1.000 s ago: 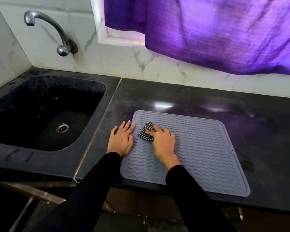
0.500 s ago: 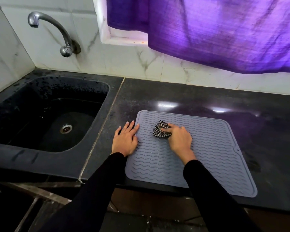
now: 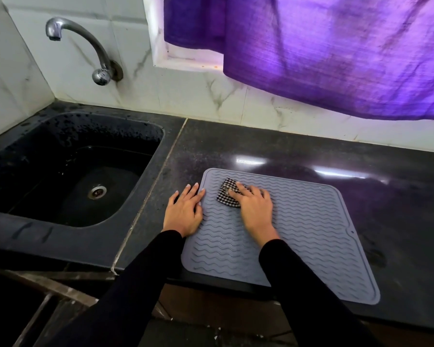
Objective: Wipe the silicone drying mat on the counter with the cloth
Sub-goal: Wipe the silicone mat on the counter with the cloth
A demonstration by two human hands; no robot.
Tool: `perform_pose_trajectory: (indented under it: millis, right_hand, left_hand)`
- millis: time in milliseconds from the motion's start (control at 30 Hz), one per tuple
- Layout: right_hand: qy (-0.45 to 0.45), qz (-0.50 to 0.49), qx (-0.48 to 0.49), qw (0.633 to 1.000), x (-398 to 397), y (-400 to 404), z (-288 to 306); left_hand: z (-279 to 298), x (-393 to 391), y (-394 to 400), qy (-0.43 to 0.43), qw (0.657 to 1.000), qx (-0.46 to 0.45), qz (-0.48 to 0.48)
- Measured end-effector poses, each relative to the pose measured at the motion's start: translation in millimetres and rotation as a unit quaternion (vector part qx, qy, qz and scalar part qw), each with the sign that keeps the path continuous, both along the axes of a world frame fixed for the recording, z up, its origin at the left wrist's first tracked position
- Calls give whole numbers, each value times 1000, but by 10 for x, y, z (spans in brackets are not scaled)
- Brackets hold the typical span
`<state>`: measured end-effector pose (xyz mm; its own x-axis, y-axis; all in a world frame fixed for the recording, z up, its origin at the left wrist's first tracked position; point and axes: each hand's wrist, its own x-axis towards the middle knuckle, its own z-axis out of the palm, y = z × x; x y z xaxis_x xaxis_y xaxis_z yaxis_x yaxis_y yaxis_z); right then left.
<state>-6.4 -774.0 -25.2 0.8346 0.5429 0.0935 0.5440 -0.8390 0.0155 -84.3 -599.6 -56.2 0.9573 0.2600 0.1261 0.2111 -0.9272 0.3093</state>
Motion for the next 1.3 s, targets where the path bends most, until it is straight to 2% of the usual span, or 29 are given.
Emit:
perform_pose_trajectory:
  millis: [200,300,333,400,433,467,500,567,667,733,933,1000,1067,1133,1200,1267,1300]
  right_hand:
    - [-22,-94,-8,995,161,-805,31]
    - [0,-175,41,984,194,-919,122]
    - [35,-230,98,968,239,-920,213]
    - [131,-337,251,898,397,-913,409]
    - [176,-349,332,858,459,-880,472]
    - [203,-340,377,837,463,-813,533]
    - [207,-322,383,841,441,-709,574]
    - [171,-249,327,895,387,-470,485]
    - [88,-134,163,974,209,-177,243]
    - [28,-89,72,993,140,-144,103]
    - [-12,-54,-17,998,238,-619,57]
    - [-4,-71,-40,997,276,-763,120]
    - [35,-129,-42,990,313,-825,260]
    - [109,-231,28,966,446,-824,424]
    - [182,-302,157,922,576,-773,563]
    - [207,-305,263,892,585,-630,639]
    - [199,-285,274,897,546,-522,647]
  left_hand:
    - [-14,-3,17,-17,1000,-23,-5]
    - [-1,1,34,-6,999,-41,-6]
    - [-1,10,40,-2,999,-41,-2]
    - [-7,20,39,-8,999,-40,6]
    - [-9,17,33,-15,999,-38,8]
    - [-11,11,28,-19,999,-33,8]
    - [-14,12,20,-22,999,-28,8]
    - [-17,15,17,-24,999,-22,9]
    - [-27,18,23,-19,1000,-17,9]
    - [-28,16,32,-16,1000,-17,7]
    - [-10,12,17,-13,1000,-14,14]
    - [-4,9,16,-11,1000,-9,12]
    - [-5,14,3,-5,1000,8,10]
    - [-8,23,-9,-1,1000,21,9]
    - [-11,21,-16,-1,1000,26,12]
    - [-14,20,-16,-6,1000,25,13]
    - [-10,19,-20,-9,1000,24,13]
